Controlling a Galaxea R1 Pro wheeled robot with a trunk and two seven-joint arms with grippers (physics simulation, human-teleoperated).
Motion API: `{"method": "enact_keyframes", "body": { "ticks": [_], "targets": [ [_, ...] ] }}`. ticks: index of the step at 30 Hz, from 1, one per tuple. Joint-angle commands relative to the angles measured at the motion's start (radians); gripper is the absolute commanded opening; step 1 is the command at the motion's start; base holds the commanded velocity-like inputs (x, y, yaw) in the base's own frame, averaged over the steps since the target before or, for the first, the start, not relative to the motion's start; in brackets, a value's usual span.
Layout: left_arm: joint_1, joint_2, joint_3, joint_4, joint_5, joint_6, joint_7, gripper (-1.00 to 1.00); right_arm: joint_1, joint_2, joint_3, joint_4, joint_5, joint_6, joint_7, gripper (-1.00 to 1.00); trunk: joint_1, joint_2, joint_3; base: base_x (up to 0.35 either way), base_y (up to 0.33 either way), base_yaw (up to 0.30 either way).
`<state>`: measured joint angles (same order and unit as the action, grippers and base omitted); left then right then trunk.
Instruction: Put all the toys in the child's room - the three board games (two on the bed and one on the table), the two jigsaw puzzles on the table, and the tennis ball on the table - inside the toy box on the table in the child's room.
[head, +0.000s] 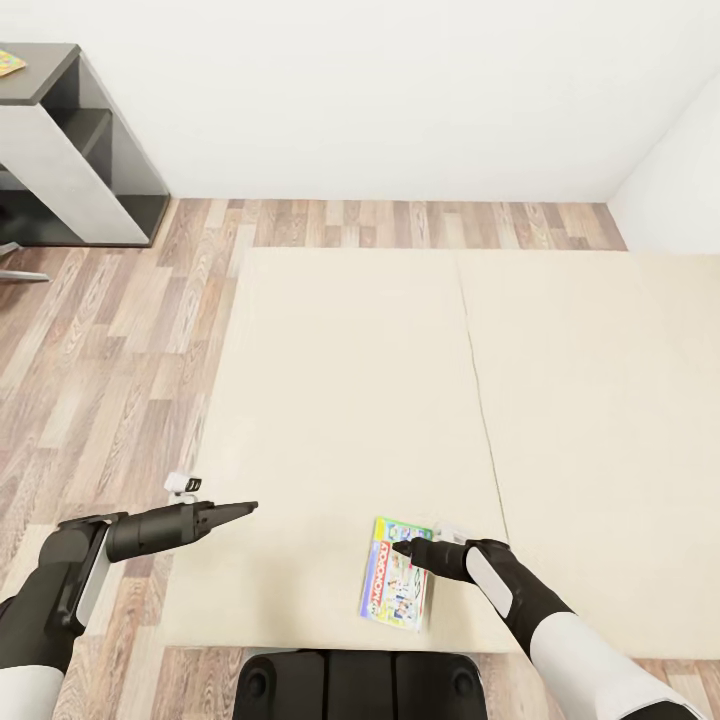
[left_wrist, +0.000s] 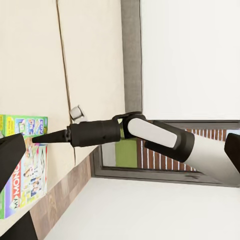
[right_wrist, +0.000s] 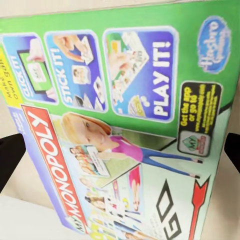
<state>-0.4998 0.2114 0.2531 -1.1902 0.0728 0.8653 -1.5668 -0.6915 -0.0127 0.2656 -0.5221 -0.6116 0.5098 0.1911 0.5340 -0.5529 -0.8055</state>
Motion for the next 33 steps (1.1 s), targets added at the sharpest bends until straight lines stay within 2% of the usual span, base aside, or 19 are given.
{"method": "enact_keyframes", "body": {
  "ticks": [1,13,33],
  "targets": [
    [0.0,0.0,0.0,-0.001,-0.001,0.011,-0.004,1.0,0.0,-0.001,0.004,-0.001,-0.001,0.003,0.001,1.0,0.0,-0.001,-0.001,0.0,0.0,0.001],
    [0.001,0.0,0.0,-0.001,-0.001,0.011,-0.004,1.0,0.0,-0.003,0.004,-0.001,-0.001,0.003,0.003,1.0,0.0,-0.001,-0.001,0.0,0.0,0.083],
    [0.0,0.0,0.0,-0.001,-0.001,0.011,-0.004,1.0,0.0,-0.001,0.004,-0.001,-0.002,0.003,0.004,1.0,0.0,-0.001,0.002,0.0,0.0,-0.024]
  ]
}}
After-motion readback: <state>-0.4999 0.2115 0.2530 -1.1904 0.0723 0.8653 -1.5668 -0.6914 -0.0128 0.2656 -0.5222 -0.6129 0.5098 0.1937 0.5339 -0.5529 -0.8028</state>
